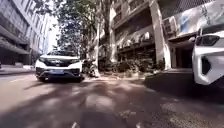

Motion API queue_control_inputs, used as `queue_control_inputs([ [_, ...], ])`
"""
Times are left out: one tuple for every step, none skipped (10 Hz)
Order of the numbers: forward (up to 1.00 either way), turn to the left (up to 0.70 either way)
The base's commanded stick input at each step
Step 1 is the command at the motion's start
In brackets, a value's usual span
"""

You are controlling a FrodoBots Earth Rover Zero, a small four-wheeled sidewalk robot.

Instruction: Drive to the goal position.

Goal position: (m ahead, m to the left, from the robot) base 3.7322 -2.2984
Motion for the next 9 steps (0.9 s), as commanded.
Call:
queue_control_inputs([
  [0.45, 0.00],
  [0.45, 0.00],
  [0.45, 0.00],
  [0.45, 0.00],
  [0.45, 0.00],
  [0.45, 0.00],
  [0.45, 0.00],
  [0.45, 0.00],
  [0.45, 0.00],
])
